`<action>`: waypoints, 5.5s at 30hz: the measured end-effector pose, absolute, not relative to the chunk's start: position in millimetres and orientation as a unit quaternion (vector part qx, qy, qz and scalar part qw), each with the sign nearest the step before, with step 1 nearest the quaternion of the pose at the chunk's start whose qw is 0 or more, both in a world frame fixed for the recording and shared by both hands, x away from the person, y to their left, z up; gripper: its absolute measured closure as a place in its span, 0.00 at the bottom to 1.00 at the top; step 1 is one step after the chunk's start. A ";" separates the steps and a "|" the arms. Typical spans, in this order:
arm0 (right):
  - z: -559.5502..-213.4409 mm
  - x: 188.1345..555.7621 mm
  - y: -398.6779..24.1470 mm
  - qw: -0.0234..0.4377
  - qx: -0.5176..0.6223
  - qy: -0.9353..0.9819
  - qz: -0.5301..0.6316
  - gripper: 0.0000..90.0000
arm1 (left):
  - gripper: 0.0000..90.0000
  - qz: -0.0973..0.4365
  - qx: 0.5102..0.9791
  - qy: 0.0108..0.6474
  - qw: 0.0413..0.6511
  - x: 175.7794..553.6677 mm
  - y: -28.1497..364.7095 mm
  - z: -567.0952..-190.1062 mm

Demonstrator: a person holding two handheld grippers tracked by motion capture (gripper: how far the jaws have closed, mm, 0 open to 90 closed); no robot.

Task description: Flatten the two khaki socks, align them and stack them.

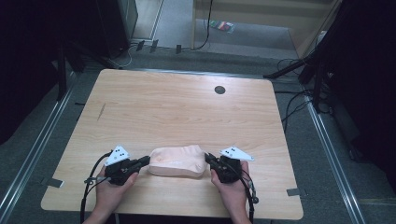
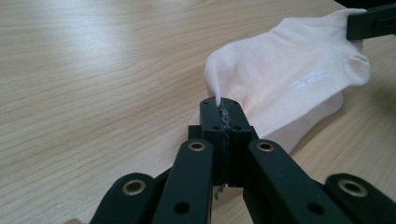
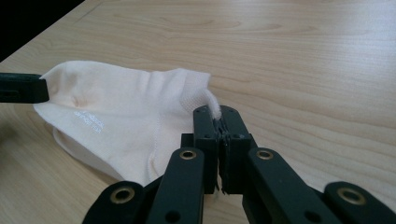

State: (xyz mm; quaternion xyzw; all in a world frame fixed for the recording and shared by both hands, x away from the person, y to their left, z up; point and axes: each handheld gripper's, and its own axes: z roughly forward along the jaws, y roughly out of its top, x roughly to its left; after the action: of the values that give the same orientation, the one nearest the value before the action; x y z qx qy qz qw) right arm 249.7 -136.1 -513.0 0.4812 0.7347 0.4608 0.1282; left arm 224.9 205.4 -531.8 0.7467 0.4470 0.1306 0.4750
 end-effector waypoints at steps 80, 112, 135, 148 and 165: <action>-548.3 261.0 -106.9 0.094 0.455 0.758 0.457 0.73 | 0.46 0.164 0.774 0.423 0.441 233.9 192.0 -549.7; -519.0 268.9 -201.8 0.177 0.508 0.684 0.492 0.16 | 0.12 0.216 0.683 0.494 0.493 238.0 282.2 -531.0; -533.9 256.0 -260.7 0.195 0.539 0.680 0.457 0.16 | 0.11 0.254 0.671 0.532 0.450 223.7 338.0 -545.0; -540.4 240.9 -294.1 0.204 0.559 0.671 0.443 0.16 | 0.11 0.266 0.659 0.549 0.439 210.2 364.9 -547.6; -547.9 222.2 -327.3 0.214 0.584 0.656 0.427 0.16 | 0.11 0.276 0.652 0.557 0.435 199.3 374.3 -549.9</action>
State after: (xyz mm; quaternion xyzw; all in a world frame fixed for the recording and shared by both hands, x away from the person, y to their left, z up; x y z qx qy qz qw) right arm 222.2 -327.3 -547.9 0.5844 0.6559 0.4270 0.2140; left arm 199.3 374.3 -549.9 0.6518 0.5567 0.2758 0.4349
